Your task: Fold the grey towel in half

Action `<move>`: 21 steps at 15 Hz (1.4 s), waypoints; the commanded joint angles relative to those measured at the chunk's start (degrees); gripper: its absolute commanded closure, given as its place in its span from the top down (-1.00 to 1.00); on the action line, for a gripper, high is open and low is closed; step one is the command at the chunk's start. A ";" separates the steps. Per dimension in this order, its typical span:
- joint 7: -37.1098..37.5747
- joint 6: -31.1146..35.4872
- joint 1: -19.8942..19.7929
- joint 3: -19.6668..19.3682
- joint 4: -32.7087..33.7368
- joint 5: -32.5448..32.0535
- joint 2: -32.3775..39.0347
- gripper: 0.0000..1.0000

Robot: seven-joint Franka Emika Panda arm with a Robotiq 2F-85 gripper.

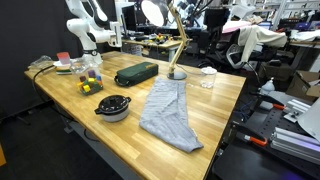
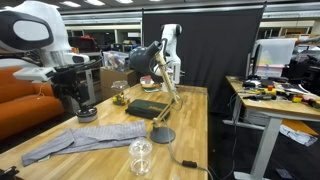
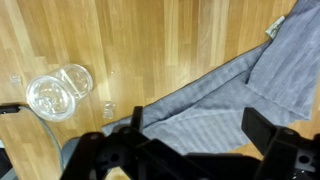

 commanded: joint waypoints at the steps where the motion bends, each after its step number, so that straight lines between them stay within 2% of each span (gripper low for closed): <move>1: 1.47 2.45 1.30 2.11 0.03 0.09 3.62 1.00; 3: 1.42 0.72 1.64 2.21 0.03 0.12 2.97 1.00; 10: 1.64 0.79 1.80 2.26 0.17 0.13 3.29 1.00; 12: 3.32 1.60 2.69 2.69 0.14 2.22 4.91 1.00; 17: 15.25 5.44 4.75 6.67 0.46 5.38 11.56 1.00; 19: 22.98 7.41 4.75 8.19 1.48 3.62 14.86 1.00; 21: 29.04 9.66 5.58 8.62 3.19 5.05 19.01 1.00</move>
